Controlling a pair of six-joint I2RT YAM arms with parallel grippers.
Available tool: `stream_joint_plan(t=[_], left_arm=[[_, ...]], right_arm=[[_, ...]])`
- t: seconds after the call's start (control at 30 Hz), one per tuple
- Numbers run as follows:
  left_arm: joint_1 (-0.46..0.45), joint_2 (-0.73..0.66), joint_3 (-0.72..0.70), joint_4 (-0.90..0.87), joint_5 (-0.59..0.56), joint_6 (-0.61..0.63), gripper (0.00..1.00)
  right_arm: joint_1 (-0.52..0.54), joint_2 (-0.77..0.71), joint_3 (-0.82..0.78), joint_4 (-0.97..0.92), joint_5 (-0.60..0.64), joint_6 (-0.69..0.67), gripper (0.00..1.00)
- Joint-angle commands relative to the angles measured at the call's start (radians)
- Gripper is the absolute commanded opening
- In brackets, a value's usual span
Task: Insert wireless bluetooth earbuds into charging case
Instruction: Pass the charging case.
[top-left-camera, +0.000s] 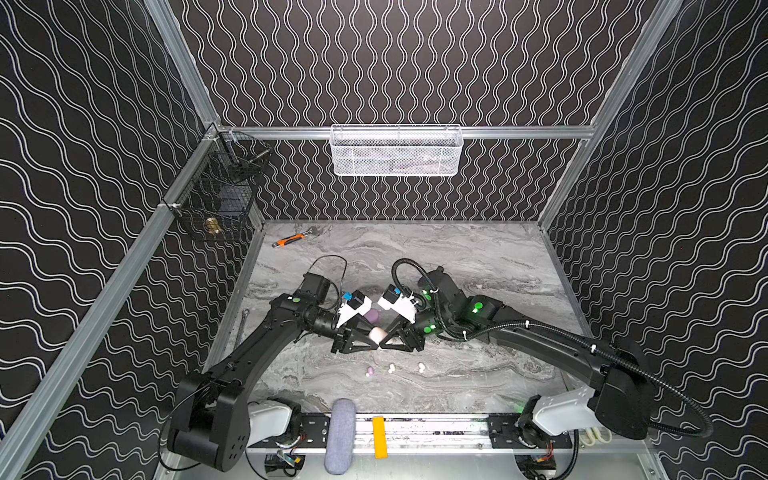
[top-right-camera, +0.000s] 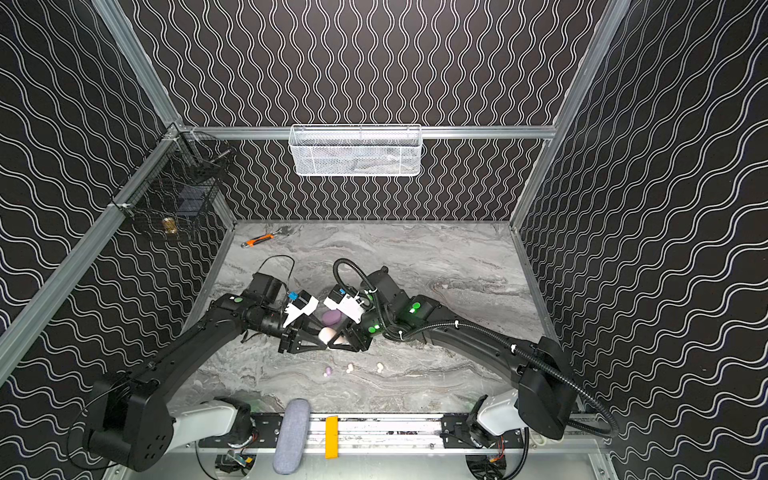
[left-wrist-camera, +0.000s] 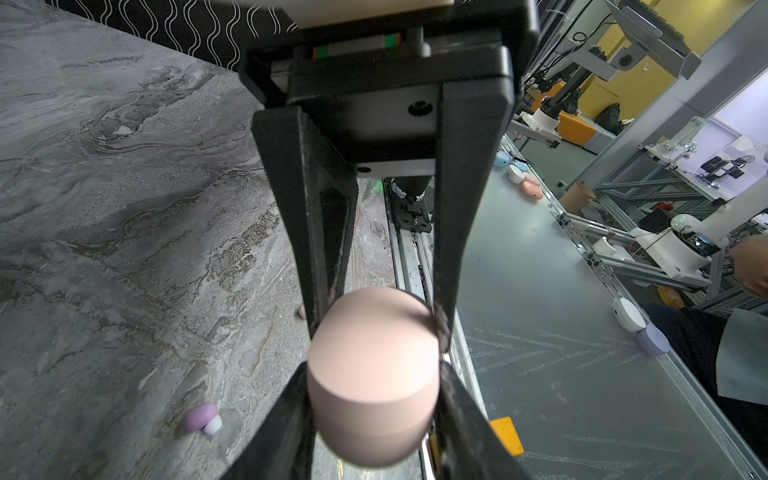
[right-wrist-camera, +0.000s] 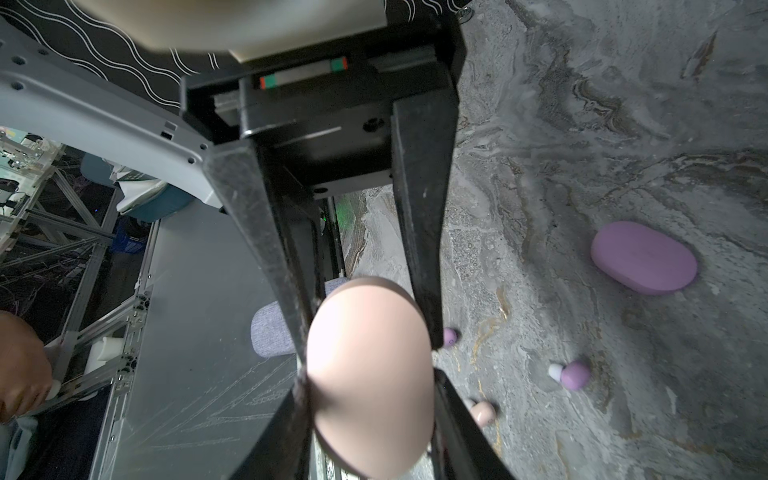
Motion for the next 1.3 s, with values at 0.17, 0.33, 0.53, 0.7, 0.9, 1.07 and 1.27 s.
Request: stream_joint_plan(t=[0.17, 0.33, 0.53, 0.7, 0.9, 1.07, 1.27], left_arm=[[0.0, 0.001, 0.006, 0.028, 0.029, 0.013, 0.37], [0.0, 0.002, 0.008, 0.027, 0.029, 0.013, 0.36], [0.0, 0.006, 0.008, 0.026, 0.026, 0.016, 0.35], [0.002, 0.015, 0.016, 0.028, 0.006, 0.026, 0.34], [0.016, 0.027, 0.002, 0.161, -0.019, -0.068, 0.33], [0.017, -0.025, -0.093, 0.521, -0.109, -0.337, 0.33], [0.014, 0.009, -0.139, 0.775, -0.13, -0.506, 0.33]], right_arm=[[0.002, 0.006, 0.01, 0.05, -0.003, 0.014, 0.44], [0.002, 0.004, 0.01, 0.047, 0.0, 0.014, 0.55], [0.002, -0.01, 0.01, 0.038, 0.017, 0.011, 0.67], [0.001, -0.053, 0.0, 0.038, 0.09, 0.025, 0.74], [0.004, -0.168, -0.063, 0.104, 0.328, 0.099, 0.77], [0.017, -0.204, -0.085, 0.088, 0.577, 0.174, 0.78], [0.064, -0.177, -0.085, 0.068, 0.756, 0.24, 0.78]])
